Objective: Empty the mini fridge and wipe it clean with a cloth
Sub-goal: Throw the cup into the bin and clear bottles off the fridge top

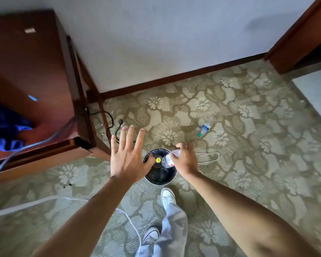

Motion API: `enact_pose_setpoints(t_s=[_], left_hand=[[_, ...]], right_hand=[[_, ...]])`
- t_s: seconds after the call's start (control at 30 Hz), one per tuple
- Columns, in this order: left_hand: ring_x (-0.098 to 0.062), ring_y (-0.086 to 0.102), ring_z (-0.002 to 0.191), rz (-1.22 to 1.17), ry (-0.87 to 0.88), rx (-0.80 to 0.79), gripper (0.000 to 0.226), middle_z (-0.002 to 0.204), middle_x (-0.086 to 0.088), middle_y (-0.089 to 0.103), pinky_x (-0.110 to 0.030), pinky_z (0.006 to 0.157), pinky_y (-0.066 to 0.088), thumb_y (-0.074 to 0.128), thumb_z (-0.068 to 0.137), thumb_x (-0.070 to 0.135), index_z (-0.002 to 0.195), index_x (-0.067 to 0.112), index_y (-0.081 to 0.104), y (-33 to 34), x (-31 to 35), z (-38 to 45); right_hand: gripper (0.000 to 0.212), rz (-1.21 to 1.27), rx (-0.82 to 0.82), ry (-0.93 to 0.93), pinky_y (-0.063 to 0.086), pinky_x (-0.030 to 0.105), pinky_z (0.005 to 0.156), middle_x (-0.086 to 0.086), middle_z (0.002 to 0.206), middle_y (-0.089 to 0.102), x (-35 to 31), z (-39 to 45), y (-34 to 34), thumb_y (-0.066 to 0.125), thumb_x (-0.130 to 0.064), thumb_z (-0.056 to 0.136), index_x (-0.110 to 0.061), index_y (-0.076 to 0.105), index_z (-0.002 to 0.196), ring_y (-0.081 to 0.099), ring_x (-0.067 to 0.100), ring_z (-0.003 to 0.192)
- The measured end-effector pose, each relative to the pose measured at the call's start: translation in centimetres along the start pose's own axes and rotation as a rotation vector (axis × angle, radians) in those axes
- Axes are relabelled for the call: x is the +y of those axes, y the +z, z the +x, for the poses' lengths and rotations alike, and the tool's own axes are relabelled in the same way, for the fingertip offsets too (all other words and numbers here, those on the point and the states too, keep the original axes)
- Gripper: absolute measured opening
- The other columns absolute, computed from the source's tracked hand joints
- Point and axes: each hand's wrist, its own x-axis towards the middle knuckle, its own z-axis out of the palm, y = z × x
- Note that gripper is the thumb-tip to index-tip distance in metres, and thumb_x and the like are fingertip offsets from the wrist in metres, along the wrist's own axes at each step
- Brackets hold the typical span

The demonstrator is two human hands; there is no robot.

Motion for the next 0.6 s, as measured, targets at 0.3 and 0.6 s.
enact_pose_setpoints(t_s=[0.3,0.6], left_hand=[[-0.036,0.011,0.158,0.004,-0.203,-0.094,0.094,0.170,-0.017,0.019,-0.061,0.126,0.011,0.035,0.085,0.070,0.163,0.020,0.021,12.6,0.6,5.7],[-0.033,0.005,0.159,-0.005,-0.201,-0.140,0.101,0.171,-0.012,0.016,-0.062,0.125,0.009,0.036,0.082,0.082,0.164,0.025,0.016,22.3,8.3,11.8]], right_hand=[[0.045,-0.219,-0.439,-0.092,0.047,0.037,0.092,0.007,0.135,0.051,8.9,9.5,10.5,0.059,-0.046,0.093,-0.022,0.052,0.131,0.053,0.029,0.123],[0.069,-0.379,-0.320,0.025,0.050,0.040,0.093,0.012,0.144,0.042,21.1,22.6,7.7,0.066,-0.048,0.089,-0.023,0.038,0.147,0.048,0.031,0.128]])
